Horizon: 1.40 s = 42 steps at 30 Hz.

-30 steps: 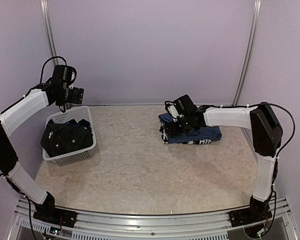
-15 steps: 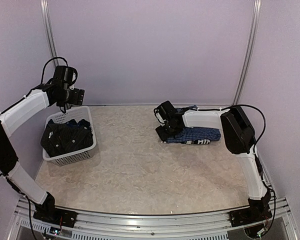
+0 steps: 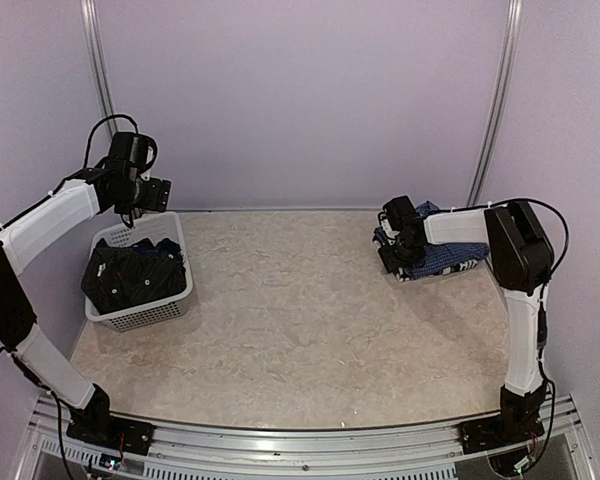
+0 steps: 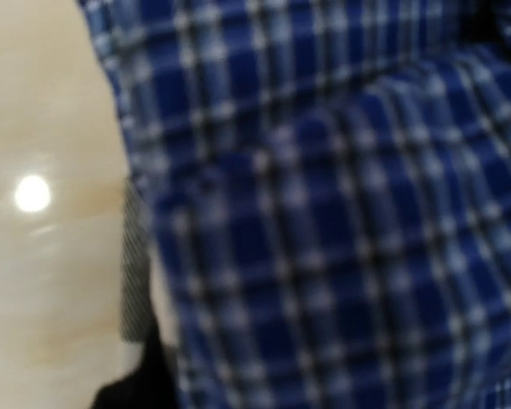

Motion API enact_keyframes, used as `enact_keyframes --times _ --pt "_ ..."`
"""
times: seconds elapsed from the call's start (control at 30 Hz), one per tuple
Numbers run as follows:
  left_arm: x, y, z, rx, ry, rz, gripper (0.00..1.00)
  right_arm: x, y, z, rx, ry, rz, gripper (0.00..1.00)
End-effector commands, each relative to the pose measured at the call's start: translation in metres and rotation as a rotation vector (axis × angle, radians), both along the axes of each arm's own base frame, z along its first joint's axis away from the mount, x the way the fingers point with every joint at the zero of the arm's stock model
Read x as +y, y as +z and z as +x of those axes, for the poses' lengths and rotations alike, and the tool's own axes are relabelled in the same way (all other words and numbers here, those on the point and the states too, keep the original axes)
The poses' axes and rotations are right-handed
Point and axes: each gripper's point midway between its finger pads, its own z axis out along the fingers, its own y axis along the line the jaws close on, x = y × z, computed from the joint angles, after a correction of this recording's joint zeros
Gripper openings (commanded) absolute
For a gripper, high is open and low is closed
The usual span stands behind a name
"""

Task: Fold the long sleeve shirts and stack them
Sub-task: Move the square-folded shirt to the corner of the board.

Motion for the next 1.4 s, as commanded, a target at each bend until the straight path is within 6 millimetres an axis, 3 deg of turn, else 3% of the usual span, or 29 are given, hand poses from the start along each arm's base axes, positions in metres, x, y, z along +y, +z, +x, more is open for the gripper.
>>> enact_keyframes --times 0.0,0.17,0.33,0.37,0.43,0.47,0.53,0.6,0.7,0.87,1.0,1.23,1.37 --pt "-0.006 0.0 -0.003 0.001 -0.013 0.003 0.99 0.001 -0.006 0.025 -0.005 0.036 0.039 0.67" --pt "-0.01 -0.004 -0.004 0.013 -0.018 0.017 0.99 0.023 -0.006 0.057 -0.012 0.063 0.104 0.69" --pt "-0.022 -0.014 -0.004 0.06 -0.054 -0.018 0.99 0.041 0.027 0.067 -0.077 0.087 0.205 0.79" --pt "-0.026 -0.017 -0.005 0.076 -0.064 -0.038 0.99 0.041 0.038 0.065 -0.098 0.086 0.214 0.81" --pt "-0.036 -0.028 -0.009 0.111 -0.099 -0.094 0.99 0.041 0.078 0.056 -0.18 0.086 0.25 0.86" --pt "-0.044 -0.035 -0.012 0.128 -0.122 -0.14 0.99 0.039 0.083 0.045 -0.193 0.09 0.267 0.89" --pt "-0.058 -0.052 -0.022 0.172 -0.156 -0.232 0.99 0.04 0.113 0.028 -0.252 0.105 0.316 0.93" --pt "-0.068 -0.073 -0.033 0.215 -0.179 -0.315 0.99 0.042 0.135 0.013 -0.292 0.119 0.352 0.95" --pt "-0.073 -0.093 -0.043 0.249 -0.166 -0.382 0.97 0.05 0.151 -0.009 -0.3 0.148 0.386 0.95" --pt "-0.071 -0.116 -0.048 0.313 -0.12 -0.391 0.88 0.073 0.155 -0.04 -0.281 0.206 0.413 0.95" --pt "-0.055 -0.119 -0.06 0.326 -0.062 -0.356 0.87 0.081 0.149 -0.055 -0.251 0.225 0.422 0.95" --pt "-0.05 -0.138 -0.088 0.39 -0.015 -0.362 0.89 0.09 0.129 -0.068 -0.199 0.251 0.433 0.94" --pt "-0.038 -0.133 -0.102 0.367 0.026 -0.351 0.84 0.09 0.117 -0.071 -0.183 0.248 0.436 0.94"
